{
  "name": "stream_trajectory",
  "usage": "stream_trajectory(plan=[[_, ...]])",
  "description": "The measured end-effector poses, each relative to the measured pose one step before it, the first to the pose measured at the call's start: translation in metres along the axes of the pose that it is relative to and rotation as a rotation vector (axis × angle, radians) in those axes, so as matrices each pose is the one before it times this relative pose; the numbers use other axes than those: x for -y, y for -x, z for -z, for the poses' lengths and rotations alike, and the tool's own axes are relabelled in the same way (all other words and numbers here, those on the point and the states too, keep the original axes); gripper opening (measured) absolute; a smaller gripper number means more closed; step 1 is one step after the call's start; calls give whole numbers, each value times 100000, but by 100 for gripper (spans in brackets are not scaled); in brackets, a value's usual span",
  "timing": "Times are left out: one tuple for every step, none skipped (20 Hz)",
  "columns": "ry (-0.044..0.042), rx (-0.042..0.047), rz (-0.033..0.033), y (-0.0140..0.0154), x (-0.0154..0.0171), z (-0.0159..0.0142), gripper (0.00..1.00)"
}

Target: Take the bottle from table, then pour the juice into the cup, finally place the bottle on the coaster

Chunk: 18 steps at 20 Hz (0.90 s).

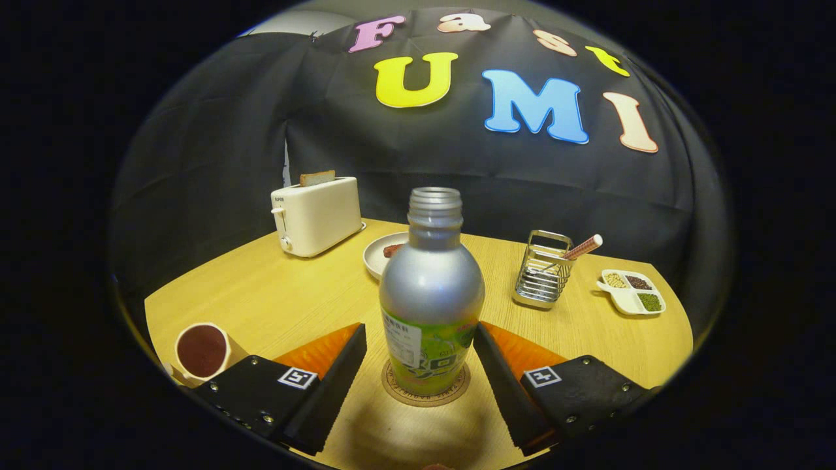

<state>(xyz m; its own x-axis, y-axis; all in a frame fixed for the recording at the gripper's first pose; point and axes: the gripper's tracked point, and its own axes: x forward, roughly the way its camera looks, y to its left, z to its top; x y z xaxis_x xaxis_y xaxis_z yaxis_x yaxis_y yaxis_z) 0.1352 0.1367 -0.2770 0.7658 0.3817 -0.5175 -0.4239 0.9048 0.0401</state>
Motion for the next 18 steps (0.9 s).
stream_trajectory(plan=[[261, 1743, 1582, 848, 128, -761, 99], [-60, 2087, 1666, 904, 24, -951, 99], [-502, 2016, 1030, 1042, -126, -955, 99], [-464, 1893, 1047, 1080, -76, -1005, 99], [-331, 1837, 889, 1012, -47, -977, 99], [-98, 1756, 997, 1092, 30, -1040, 99], [633, 1538, 953, 1136, -22, -929, 99], [907, 1255, 1715, 1176, 132, -992, 99], [759, 1712, 779, 1132, -92, -1031, 99], [654, 1956, 731, 1086, -190, -1069, 99], [494, 1819, 956, 1171, -21, -905, 99], [135, 1933, 1265, 1035, -92, -914, 99], [-157, 1463, 2830, 1029, 288, -685, 99], [-224, 1879, 2839, 961, 281, -704, 99], [-383, 1629, 2254, 825, 42, -629, 99], [-717, 1257, 1618, 865, 50, -522, 99], [-756, 1049, 889, 764, -131, -265, 99], [-748, 614, 983, 761, 43, -254, 99]])
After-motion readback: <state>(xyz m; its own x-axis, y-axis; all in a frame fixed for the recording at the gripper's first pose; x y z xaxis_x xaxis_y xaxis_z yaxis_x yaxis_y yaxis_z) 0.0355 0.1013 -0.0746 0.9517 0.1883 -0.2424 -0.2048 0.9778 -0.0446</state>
